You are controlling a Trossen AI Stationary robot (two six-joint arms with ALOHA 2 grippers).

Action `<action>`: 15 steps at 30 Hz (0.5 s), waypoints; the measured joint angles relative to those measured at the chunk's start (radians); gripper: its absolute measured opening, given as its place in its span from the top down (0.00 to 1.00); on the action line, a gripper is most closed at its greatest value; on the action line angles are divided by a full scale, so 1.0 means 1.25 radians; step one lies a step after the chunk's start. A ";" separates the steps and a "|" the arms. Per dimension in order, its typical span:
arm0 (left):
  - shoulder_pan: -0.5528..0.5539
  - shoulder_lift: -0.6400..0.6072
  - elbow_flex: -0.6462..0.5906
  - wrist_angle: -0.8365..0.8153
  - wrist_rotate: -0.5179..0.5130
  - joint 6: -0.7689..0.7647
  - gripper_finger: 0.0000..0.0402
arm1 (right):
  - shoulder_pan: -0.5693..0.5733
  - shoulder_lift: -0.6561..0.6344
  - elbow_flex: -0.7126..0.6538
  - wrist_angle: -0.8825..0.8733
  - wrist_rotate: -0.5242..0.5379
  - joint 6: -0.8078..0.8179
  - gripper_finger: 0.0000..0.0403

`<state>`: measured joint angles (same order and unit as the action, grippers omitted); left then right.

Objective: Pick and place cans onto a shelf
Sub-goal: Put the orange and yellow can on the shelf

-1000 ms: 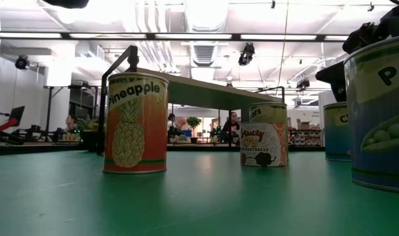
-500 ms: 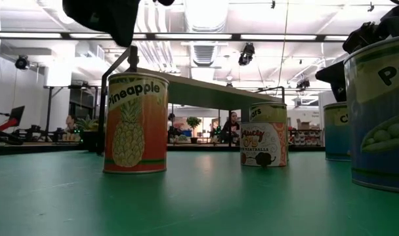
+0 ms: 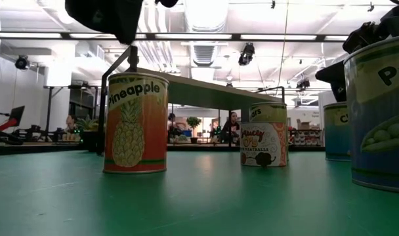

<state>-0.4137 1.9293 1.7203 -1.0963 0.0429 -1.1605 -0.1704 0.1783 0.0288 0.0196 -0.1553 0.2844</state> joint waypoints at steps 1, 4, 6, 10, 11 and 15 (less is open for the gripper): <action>0.000 0.000 0.000 0.006 -0.002 0.004 1.00 | 0.000 0.000 0.000 0.000 0.000 0.000 0.97; 0.000 0.000 0.000 0.012 -0.025 0.018 1.00 | 0.000 0.000 0.000 0.000 0.000 0.000 0.97; 0.002 0.000 0.000 0.010 -0.027 -0.007 1.00 | 0.000 0.000 0.000 0.000 0.000 0.000 0.97; 0.003 0.000 0.000 0.010 -0.033 -0.024 1.00 | 0.000 0.000 0.000 0.000 0.000 0.000 0.97; 0.003 0.000 0.000 0.010 -0.038 -0.029 1.00 | 0.000 0.000 0.000 0.000 0.000 0.000 0.97; 0.004 0.000 0.000 0.010 -0.041 -0.031 0.99 | 0.000 0.000 0.000 0.000 0.000 0.000 0.97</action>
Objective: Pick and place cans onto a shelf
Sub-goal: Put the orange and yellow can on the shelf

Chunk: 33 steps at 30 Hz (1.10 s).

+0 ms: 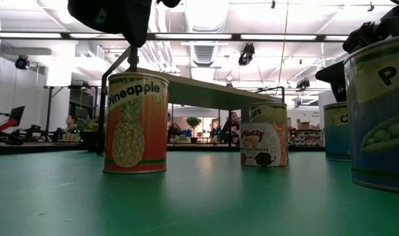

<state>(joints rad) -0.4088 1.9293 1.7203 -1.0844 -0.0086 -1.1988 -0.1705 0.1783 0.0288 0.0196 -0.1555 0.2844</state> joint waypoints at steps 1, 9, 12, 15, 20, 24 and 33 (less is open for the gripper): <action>0.000 0.000 0.000 0.000 0.000 0.000 0.97 | 0.000 0.000 0.000 0.000 0.000 0.000 0.97; 0.000 0.000 0.000 -0.059 0.006 -0.043 0.68 | 0.000 0.000 0.000 0.000 0.000 0.000 0.97; 0.001 0.000 0.000 -0.096 -0.018 -0.092 0.53 | 0.000 0.000 0.000 0.000 0.000 0.000 0.97; 0.001 0.000 0.000 -0.096 -0.062 -0.124 0.37 | 0.000 0.000 0.000 0.000 0.000 0.000 0.97; 0.001 0.000 0.000 -0.090 -0.089 -0.126 0.18 | 0.000 0.000 0.000 0.000 0.000 0.000 0.97; 0.001 0.002 -0.001 -0.090 -0.108 -0.138 0.10 | 0.000 0.000 0.000 0.000 0.000 0.000 0.97; 0.001 0.032 -0.001 -0.088 -0.133 -0.146 0.09 | 0.000 0.000 0.000 -0.006 0.000 0.000 0.97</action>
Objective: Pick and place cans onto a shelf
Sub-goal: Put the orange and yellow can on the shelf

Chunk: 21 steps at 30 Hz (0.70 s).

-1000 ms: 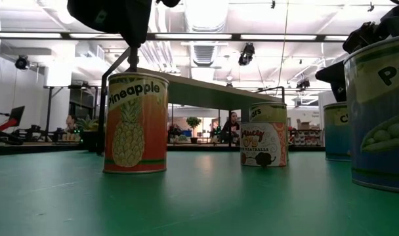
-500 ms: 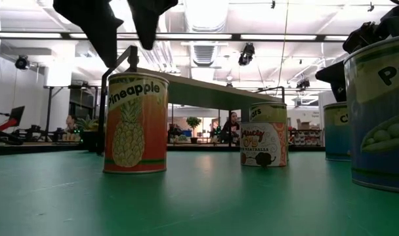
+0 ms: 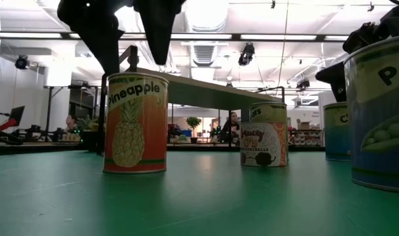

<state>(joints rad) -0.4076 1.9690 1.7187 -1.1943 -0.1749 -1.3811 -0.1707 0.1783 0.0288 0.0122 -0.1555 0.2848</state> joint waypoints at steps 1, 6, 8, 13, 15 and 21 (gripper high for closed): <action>0.000 0.004 0.000 -0.001 0.000 0.000 0.09 | 0.000 0.000 0.000 -0.001 0.000 0.000 0.97; 0.000 0.017 0.000 0.000 -0.007 0.001 0.09 | 0.000 0.000 0.000 -0.003 0.000 0.000 0.97; 0.000 0.021 0.000 0.000 -0.019 0.002 0.09 | 0.000 0.000 0.000 -0.004 0.000 0.000 0.97; 0.000 0.027 0.000 0.000 -0.041 0.003 0.09 | 0.000 0.000 0.000 -0.005 0.000 0.000 0.97; 0.000 0.032 0.000 0.000 -0.041 0.003 0.10 | 0.000 0.000 0.000 -0.005 0.000 0.000 0.97; 0.000 0.046 0.000 0.005 -0.042 0.004 0.15 | 0.000 0.000 0.000 -0.005 0.000 0.000 0.97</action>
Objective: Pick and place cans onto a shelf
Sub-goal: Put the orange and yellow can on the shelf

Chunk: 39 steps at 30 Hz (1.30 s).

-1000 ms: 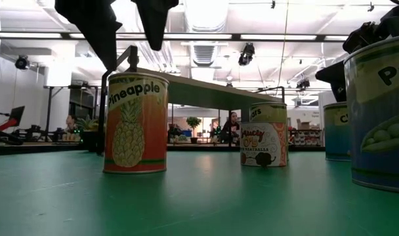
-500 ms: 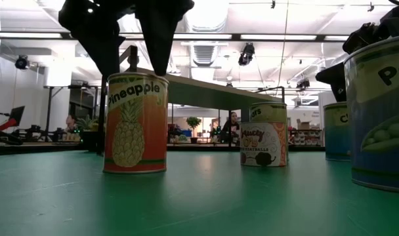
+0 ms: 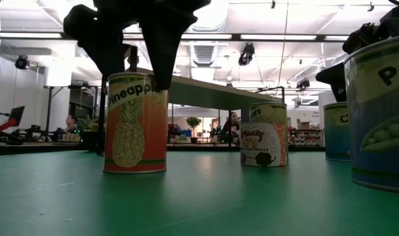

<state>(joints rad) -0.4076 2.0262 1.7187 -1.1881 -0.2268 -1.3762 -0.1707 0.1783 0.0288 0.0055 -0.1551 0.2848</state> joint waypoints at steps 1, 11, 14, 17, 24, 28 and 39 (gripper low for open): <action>0.000 0.004 0.000 0.001 0.000 0.004 0.16 | 0.000 0.000 0.000 0.000 0.000 0.000 0.97; -0.002 0.009 0.007 -0.004 0.041 0.010 0.25 | 0.000 0.000 0.000 0.000 0.000 0.000 0.97; -0.004 0.009 0.052 0.000 0.104 0.048 0.22 | 0.000 0.000 0.000 -0.001 0.000 0.000 0.97; -0.005 0.009 0.133 0.000 0.150 0.104 0.22 | 0.000 0.000 0.000 -0.001 0.000 0.000 0.97; 0.009 0.006 0.404 -0.049 0.043 0.240 0.23 | 0.000 0.000 0.000 -0.001 0.000 -0.006 0.97; 0.037 -0.006 0.510 -0.164 -0.109 0.257 0.23 | 0.000 0.000 0.000 -0.001 0.001 -0.006 0.97; 0.199 -0.104 0.406 -0.292 -0.208 0.269 0.23 | 0.000 0.000 0.000 -0.003 0.022 -0.005 0.97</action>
<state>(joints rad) -0.1595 1.8962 2.2265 -1.5534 -0.4863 -1.0400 -0.1707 0.1783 0.0288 0.0019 -0.1278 0.2783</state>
